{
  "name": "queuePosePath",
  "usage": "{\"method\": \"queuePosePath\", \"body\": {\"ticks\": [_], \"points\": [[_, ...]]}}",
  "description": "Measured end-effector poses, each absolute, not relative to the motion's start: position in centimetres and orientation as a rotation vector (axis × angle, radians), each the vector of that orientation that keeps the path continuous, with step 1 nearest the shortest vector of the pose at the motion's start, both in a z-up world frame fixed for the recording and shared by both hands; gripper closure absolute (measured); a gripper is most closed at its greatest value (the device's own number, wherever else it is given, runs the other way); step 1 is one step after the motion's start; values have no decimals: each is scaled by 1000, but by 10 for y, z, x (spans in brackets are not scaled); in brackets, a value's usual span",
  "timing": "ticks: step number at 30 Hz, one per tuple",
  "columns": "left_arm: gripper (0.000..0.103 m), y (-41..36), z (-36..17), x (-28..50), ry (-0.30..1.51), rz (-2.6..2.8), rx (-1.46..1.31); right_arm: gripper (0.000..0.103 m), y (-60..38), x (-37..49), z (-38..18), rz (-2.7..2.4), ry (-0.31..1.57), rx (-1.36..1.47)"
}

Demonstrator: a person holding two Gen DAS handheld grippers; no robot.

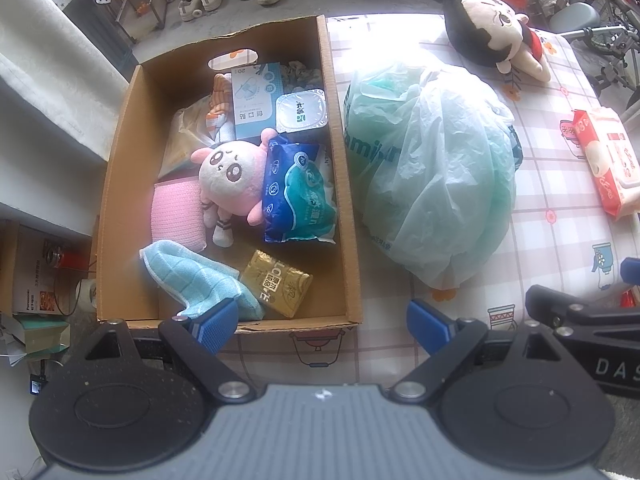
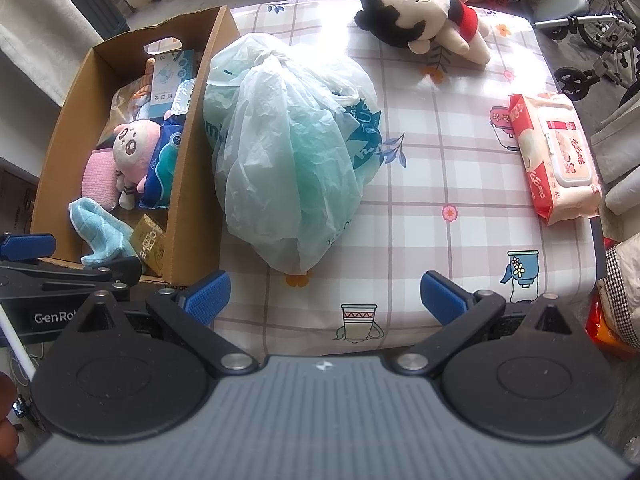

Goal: Organize soft objects

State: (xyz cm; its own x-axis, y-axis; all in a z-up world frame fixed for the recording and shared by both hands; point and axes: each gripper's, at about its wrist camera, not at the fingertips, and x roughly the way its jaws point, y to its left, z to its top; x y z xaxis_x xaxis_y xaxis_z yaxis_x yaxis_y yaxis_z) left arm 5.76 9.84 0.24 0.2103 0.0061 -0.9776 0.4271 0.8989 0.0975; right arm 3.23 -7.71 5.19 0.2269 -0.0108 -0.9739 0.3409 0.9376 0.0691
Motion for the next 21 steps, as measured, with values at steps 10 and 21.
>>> {"method": "queuePosePath", "body": {"ticks": [10, 21], "points": [[11, 99, 3, 58, 1335, -303, 386, 1, -77, 33, 52, -249, 1326, 294], [11, 99, 3, 58, 1335, -303, 384, 1, -77, 32, 51, -248, 1328, 292]]}}
